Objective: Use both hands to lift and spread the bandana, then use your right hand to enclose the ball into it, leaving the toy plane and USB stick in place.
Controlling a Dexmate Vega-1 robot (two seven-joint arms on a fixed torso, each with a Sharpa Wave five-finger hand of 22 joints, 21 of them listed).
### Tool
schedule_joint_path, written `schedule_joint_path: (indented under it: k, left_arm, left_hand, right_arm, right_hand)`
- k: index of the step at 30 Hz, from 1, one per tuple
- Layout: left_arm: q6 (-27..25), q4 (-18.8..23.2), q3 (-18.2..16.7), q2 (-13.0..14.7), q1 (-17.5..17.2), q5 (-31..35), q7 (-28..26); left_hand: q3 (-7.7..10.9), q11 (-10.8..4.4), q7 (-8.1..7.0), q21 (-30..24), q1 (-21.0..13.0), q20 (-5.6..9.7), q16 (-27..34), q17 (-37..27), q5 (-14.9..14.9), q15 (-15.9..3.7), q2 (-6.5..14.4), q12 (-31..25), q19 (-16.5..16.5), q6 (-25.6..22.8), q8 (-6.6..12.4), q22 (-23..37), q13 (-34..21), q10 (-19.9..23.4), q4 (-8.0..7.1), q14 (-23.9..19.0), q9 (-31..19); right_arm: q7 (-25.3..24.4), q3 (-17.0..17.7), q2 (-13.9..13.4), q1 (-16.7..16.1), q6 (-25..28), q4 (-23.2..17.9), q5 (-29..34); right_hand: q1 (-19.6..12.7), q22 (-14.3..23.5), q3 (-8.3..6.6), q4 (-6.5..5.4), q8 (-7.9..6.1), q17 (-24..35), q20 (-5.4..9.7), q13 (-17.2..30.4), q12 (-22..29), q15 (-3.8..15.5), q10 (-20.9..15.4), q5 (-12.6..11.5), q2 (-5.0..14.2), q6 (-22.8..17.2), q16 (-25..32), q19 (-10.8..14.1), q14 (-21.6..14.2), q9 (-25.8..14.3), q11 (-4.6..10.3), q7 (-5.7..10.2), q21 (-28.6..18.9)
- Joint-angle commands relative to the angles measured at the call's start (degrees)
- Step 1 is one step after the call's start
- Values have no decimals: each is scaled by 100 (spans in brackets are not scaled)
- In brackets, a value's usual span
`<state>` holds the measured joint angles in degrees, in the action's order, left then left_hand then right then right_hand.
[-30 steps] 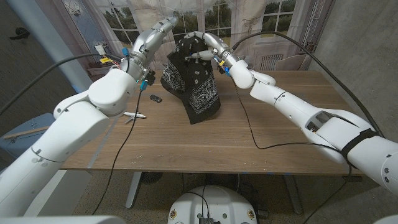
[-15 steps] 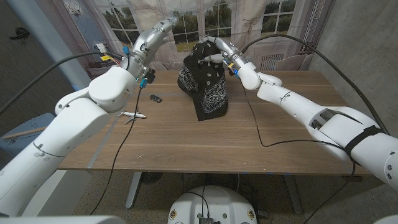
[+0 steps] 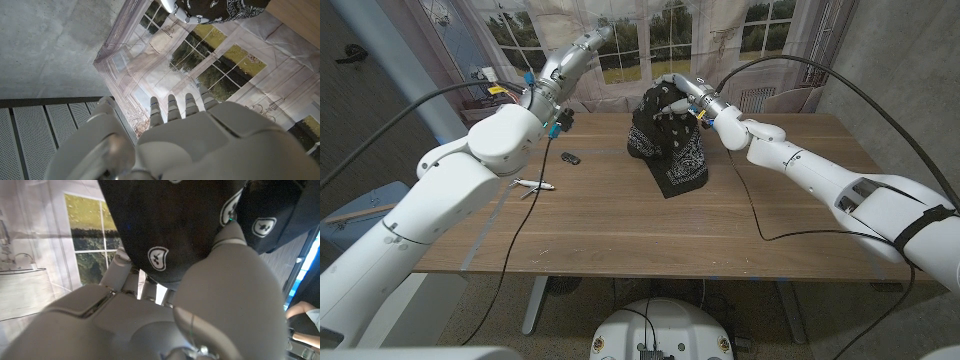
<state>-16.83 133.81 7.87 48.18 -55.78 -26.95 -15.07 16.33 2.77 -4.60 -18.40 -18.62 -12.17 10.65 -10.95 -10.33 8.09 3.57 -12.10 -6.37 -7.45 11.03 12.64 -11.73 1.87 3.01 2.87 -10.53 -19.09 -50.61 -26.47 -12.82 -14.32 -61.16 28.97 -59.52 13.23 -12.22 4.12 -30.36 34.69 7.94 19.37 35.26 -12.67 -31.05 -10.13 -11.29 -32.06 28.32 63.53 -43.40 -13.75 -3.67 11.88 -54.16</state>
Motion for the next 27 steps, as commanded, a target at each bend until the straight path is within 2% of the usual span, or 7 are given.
schedule_joint_path:
  k: [1,9,14,18,21,24,27]
  left_arm:
    - [21,-113,210,-10,244,-13,23]
    - [7,-153,282,-27,314,-9,-15]
    - [-1,-182,334,-42,367,-15,-14]
    - [9,-212,382,-46,415,-3,1]
    - [13,-221,399,-43,429,1,4]
    - [1,-221,402,-50,431,-7,-13]
    - [1,-230,408,-47,439,-4,-17]
  left_hand:
    - [10,-4,21,23,41,-17,45,-10,-11,-14,-20,-27,-56,1,7,18,-15,-42,23,33,-16]
    - [12,3,19,25,48,-17,46,-10,-11,-6,-19,-28,-59,-2,8,19,-16,-46,30,36,-16]
    - [14,19,15,28,52,-17,46,-10,-11,-5,-18,-29,-62,7,4,19,-15,-51,36,40,-16]
    - [15,3,19,29,56,-18,47,-10,-11,-5,-18,-32,-64,8,4,20,-15,-48,41,41,-17]
    - [16,-4,19,31,59,-18,45,-10,-11,-1,-18,-32,-67,11,3,20,-15,-49,44,49,-17]
    - [16,-2,18,33,62,-18,45,-10,-10,-3,-18,-33,-70,12,2,20,-15,-49,46,52,-17]
    - [17,-8,21,34,64,-18,45,-10,-10,-1,-17,-34,-73,9,4,20,-15,-49,49,54,-17]
  right_arm:
    - [58,224,-251,-192,-201,-111,-298]
    - [621,571,-106,-205,-1333,126,-1364]
    - [1323,744,70,-164,-2006,381,-2143]
    - [2006,942,339,-115,-2438,816,-2999]
    - [2508,1133,554,-66,-2552,1211,-3653]
    - [3158,1398,836,-7,-2528,1721,-4478]
    - [3539,1637,1074,63,-2411,2185,-5023]
  right_hand:
    - [-1945,23,-1104,584,-12,49,478,344,20,2575,-1265,-7,1897,-1689,-5,-426,-1784,-5,353,-1071,-70]
    - [-1964,30,-1082,548,-12,103,476,356,40,2567,-1310,4,1890,-1714,-6,-433,-1845,-2,339,-1084,-153]
    - [-1970,32,-1069,528,-13,138,477,374,57,2562,-1337,7,1893,-1729,-12,-432,-1881,0,324,-1080,-211]
    - [-1969,32,-1057,509,-24,175,478,379,72,2554,-1378,8,1901,-1768,-3,-437,-1930,2,295,-1110,-258]
    - [-1976,30,-1054,505,-23,195,479,384,80,2556,-1398,6,1905,-1772,-6,-439,-1952,3,293,-1117,-288]
    - [-1977,29,-1047,500,-27,215,478,384,79,2552,-1403,7,1904,-1787,-12,-442,-1968,5,297,-1128,-319]
    - [-1986,27,-1049,500,-20,226,479,390,79,2551,-1400,5,1906,-1773,-24,-438,-1969,5,250,-1130,-346]
